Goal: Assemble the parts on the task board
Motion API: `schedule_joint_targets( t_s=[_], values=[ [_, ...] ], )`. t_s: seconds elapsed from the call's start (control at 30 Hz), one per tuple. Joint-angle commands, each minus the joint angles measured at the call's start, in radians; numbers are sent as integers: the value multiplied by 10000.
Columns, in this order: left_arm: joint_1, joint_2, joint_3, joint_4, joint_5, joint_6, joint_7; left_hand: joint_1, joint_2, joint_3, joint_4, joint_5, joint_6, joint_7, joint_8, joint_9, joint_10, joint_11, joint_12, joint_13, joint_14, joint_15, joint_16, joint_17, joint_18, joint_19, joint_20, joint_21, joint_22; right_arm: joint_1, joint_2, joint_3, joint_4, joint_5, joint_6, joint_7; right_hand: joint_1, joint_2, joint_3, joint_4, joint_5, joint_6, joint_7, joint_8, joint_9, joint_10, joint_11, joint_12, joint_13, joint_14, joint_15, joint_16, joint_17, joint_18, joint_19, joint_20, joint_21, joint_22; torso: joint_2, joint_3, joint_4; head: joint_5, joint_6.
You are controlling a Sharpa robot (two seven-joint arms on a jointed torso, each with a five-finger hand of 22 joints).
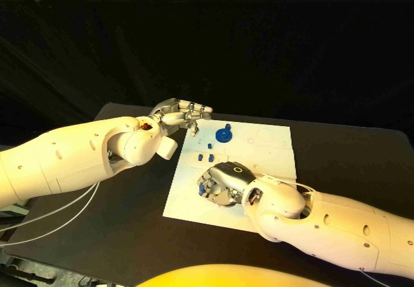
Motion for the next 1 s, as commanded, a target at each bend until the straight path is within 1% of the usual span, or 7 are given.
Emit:
schedule_joint_targets(
  t_s=[0.03,0.37,0.6,0.7,0.87,0.93,1.0],
  values=[
    [10,8,4,21,-33,228,-4,3,107,-14,-59,35,-28,21,44,-13,-54,-3,51,4,-45,-6,2,-15,101,61,-21,-31,-9,-15,-39,2,77,-101,-242,-43,-44,-152,-27,110,-81,-640,-178,-20,-142,54,-87,-78,45,316,-74,48,28,-85,406,-60,70,1354,7,8,-6,0,13],
    [9,2,3,9,-34,249,-20,-1,106,-16,-62,35,-36,24,43,-16,-65,0,53,3,-50,-4,2,-20,105,51,-20,-54,-32,-29,-546,47,727,-117,-845,47,-120,-392,-605,305,-110,-1984,-691,-16,-401,-31,-56,-173,179,318,-66,70,58,-86,407,-66,48,1369,-5,0,3,-38,60],
    [9,-39,-1,1,-37,252,-29,-1,106,-16,-62,35,-36,24,43,-16,-65,0,53,3,-50,-4,2,-20,105,51,-20,-54,-32,217,-1708,254,1781,714,-1578,382,26,-269,-861,422,-40,-1109,-212,351,-213,231,-150,-47,336,326,-128,95,92,-94,432,-98,82,1417,-32,-26,-37,-181,160],
    [9,-51,-18,4,-38,242,-21,-1,106,-16,-62,35,-36,24,43,-16,-65,0,53,3,-50,-4,2,-20,105,51,-20,-54,-32,594,-2434,291,2061,2200,-1682,561,-53,-170,-945,541,-29,141,191,953,46,724,27,298,579,364,-17,192,215,-125,475,-61,173,1502,-57,-45,-56,-379,252],
    [9,-88,-95,18,-38,209,9,2,108,-15,-68,35,-40,24,44,-19,-70,0,56,2,-53,-4,1,-24,104,53,-20,-55,-32,1058,-3756,296,2379,4630,-1444,641,-578,-200,-1597,830,2,842,-15,1224,219,1533,-178,1870,1896,488,-184,553,628,-193,622,-113,492,1781,-131,-110,-97,-889,424],
    [9,-111,-118,25,-38,201,16,2,108,-15,-68,35,-40,24,44,-19,-70,0,56,2,-53,-4,1,-24,104,53,-20,-55,-32,1142,-4295,279,2558,4956,-1377,563,-604,76,-2162,892,464,996,-306,1329,481,1398,-418,6305,6371,496,-308,685,715,-213,676,-342,610,1893,-163,-122,-125,-1107,455],
    [9,-136,-139,38,-38,196,20,2,107,-16,-70,35,-40,24,45,-20,-71,0,58,2,-54,-3,1,-25,103,55,-19,-53,-29,1187,-4781,247,2748,4917,-1320,345,-910,88,-2589,1098,279,1164,-250,1471,706,1831,-340,9083,9117,542,-315,916,1038,-271,749,-243,782,2042,-178,-123,-163,-1273,472]
  ],
)
